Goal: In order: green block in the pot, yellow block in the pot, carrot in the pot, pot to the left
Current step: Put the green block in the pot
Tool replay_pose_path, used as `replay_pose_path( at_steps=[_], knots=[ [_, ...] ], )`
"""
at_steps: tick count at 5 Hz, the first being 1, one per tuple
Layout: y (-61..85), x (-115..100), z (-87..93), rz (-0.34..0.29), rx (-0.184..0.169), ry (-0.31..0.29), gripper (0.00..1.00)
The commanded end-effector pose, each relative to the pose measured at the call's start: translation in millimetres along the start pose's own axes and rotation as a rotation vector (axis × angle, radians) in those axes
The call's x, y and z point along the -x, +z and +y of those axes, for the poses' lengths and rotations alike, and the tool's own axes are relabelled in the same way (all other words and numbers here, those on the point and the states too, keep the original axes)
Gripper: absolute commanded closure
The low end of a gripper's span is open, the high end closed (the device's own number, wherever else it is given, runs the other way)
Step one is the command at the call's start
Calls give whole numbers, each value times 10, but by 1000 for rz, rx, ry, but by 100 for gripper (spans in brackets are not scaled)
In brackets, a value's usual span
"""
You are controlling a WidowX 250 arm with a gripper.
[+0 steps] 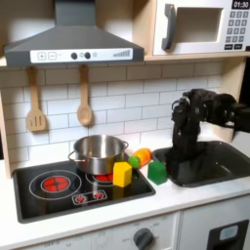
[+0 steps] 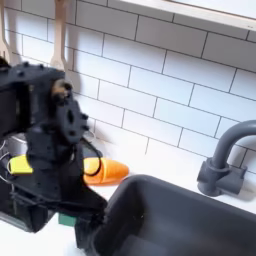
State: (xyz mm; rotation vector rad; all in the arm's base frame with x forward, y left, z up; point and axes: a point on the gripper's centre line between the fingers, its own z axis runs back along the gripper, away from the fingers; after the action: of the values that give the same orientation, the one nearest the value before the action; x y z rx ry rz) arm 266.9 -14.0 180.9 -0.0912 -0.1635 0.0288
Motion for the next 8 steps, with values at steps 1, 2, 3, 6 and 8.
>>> replay_pose_path(
  at_steps=[1, 2, 3, 6, 8],
  knots=[
    [9, -284, 80, -39, 14, 69, 0],
    [-20, -397, 115, -38, 13, 71, 0],
    [-126, -479, 130, -16, 17, 72, 0],
    [-507, -587, 237, 52, 2, 69, 0],
    [-586, -609, 266, 49, 5, 60, 17]
  ],
)
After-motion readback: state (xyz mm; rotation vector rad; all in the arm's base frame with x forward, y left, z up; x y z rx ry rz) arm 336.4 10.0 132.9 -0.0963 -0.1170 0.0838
